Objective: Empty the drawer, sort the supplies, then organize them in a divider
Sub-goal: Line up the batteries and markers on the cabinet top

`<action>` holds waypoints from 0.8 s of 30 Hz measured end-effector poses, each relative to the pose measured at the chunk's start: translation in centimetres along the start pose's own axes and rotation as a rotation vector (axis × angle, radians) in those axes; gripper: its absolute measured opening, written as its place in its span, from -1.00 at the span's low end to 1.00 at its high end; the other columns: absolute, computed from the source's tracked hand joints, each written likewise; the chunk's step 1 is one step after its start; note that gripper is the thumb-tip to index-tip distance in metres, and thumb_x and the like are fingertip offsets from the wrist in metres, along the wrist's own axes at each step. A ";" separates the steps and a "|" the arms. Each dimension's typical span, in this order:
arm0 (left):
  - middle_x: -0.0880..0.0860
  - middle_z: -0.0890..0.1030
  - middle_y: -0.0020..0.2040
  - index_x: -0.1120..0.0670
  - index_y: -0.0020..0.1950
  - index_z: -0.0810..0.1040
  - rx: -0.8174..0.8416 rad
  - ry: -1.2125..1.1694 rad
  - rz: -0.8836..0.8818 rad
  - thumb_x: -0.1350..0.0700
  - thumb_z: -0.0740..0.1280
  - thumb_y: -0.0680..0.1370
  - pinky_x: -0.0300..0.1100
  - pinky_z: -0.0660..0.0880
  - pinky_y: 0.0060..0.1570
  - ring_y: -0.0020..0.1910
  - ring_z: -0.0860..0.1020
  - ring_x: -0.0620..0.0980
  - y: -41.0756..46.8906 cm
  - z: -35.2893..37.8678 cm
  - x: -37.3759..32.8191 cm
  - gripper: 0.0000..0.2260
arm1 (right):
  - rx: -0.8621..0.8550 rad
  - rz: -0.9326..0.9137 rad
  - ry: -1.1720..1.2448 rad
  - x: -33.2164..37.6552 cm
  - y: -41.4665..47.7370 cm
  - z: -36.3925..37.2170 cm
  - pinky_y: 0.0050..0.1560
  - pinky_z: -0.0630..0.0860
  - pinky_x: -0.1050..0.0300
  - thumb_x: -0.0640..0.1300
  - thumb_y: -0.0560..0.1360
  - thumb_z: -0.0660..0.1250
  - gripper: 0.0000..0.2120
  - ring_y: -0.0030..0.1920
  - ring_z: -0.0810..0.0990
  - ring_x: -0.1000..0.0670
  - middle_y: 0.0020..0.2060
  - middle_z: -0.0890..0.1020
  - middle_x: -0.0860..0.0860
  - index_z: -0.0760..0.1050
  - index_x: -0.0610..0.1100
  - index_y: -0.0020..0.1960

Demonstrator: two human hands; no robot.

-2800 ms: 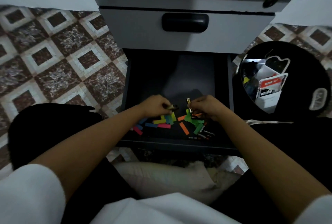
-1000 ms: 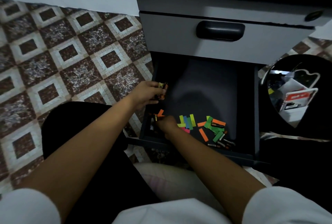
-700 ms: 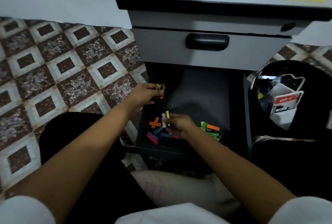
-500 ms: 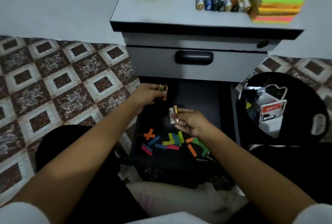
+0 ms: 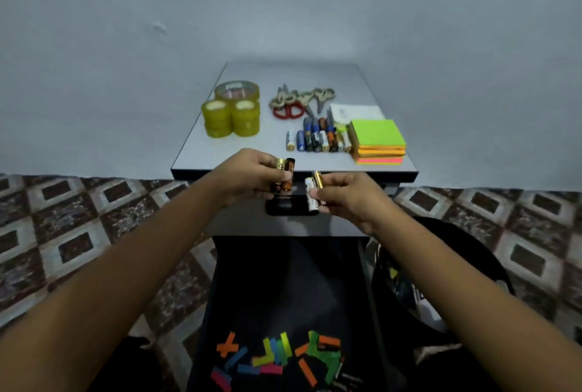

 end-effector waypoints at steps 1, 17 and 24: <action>0.01 0.63 -0.38 0.14 -0.18 0.54 -0.023 -0.007 0.002 0.26 0.35 0.51 -0.33 0.50 -0.43 -0.43 0.60 -0.16 0.4 -0.3 -1.0 -0.92 | -0.011 -0.021 -0.017 1.2 0.2 -0.3 -0.29 0.57 0.32 -0.37 0.44 0.38 -0.88 -0.29 0.56 0.07 -0.26 0.60 -0.05 0.55 -0.22 -0.06; 0.20 0.53 -0.26 0.26 -0.18 0.39 -0.302 0.205 -0.098 0.34 0.38 0.47 -0.11 0.52 -0.32 -0.37 0.51 0.05 10.8 -2.9 -8.5 -0.83 | -0.230 0.015 -0.446 11.7 12.8 -1.1 -0.21 0.48 0.08 -0.28 0.37 0.48 -0.73 -0.23 0.55 -0.07 -0.12 0.63 -0.18 0.54 -0.29 0.04; 0.28 0.52 -0.32 0.29 -0.18 0.37 -0.314 0.227 -0.143 0.39 0.37 0.47 0.11 0.59 -0.24 -0.36 0.57 0.17 12.7 -2.6 -7.9 -0.84 | -0.229 0.047 -0.529 10.7 15.6 -0.2 -0.50 0.42 0.20 -0.32 0.38 0.45 -0.80 -0.42 0.52 -0.01 -0.38 0.55 -0.12 0.41 -0.25 -0.18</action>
Point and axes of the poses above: each hand's wrist, its own y-axis towards the middle knuckle, its own z-axis out of the palm, x = y × z, the point moved 4 cm from there along y, towards the middle knuckle
